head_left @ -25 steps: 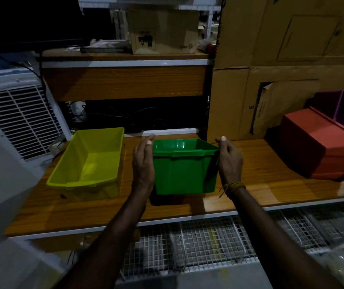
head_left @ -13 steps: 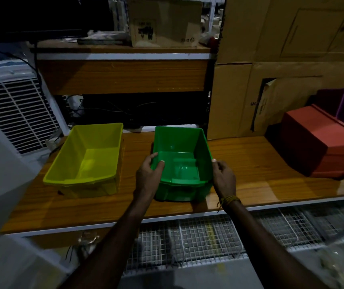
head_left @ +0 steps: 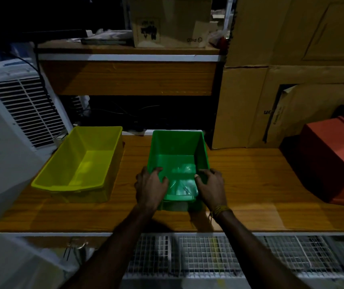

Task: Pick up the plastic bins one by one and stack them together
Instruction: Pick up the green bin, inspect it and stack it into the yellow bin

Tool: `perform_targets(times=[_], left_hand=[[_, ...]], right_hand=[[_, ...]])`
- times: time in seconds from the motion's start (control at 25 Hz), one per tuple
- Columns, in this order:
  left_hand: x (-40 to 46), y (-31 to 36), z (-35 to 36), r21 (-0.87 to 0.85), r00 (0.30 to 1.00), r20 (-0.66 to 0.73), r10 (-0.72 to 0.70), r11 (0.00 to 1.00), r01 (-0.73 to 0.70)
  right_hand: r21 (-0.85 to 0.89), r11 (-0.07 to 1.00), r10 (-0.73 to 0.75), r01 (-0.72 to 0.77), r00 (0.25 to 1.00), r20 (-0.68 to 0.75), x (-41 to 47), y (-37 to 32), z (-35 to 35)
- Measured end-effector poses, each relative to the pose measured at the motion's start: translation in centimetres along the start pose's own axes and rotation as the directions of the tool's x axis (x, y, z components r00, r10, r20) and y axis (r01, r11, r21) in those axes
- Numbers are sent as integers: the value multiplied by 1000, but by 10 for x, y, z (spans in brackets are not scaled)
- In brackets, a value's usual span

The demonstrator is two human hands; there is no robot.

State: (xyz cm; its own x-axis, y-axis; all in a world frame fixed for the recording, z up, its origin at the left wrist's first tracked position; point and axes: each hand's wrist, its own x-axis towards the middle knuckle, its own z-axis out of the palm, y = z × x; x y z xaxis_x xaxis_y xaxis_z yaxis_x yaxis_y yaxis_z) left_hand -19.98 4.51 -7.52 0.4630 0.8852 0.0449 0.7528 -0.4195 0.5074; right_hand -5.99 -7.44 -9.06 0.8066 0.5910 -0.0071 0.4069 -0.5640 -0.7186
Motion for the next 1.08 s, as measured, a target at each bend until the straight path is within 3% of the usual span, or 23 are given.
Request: perform_targets(times=[0.2, 0.48, 0.72, 1.08], left_hand=[[11, 17, 3, -56, 995, -51, -88, 995, 85], [41, 26, -19, -111, 983, -177, -47, 993, 27], [67, 20, -88, -81, 956, -287, 59, 993, -86], [88, -57, -229, -168, 924, -376, 73, 975, -146]], right_hand=[[-49, 999, -11, 11, 1000, -10, 16, -5, -2], [148, 989, 20, -8, 997, -81, 35, -44, -16], [245, 967, -31, 63, 991, -132, 38, -111, -24], [354, 917, -146, 182, 981, -127, 6, -253, 16]])
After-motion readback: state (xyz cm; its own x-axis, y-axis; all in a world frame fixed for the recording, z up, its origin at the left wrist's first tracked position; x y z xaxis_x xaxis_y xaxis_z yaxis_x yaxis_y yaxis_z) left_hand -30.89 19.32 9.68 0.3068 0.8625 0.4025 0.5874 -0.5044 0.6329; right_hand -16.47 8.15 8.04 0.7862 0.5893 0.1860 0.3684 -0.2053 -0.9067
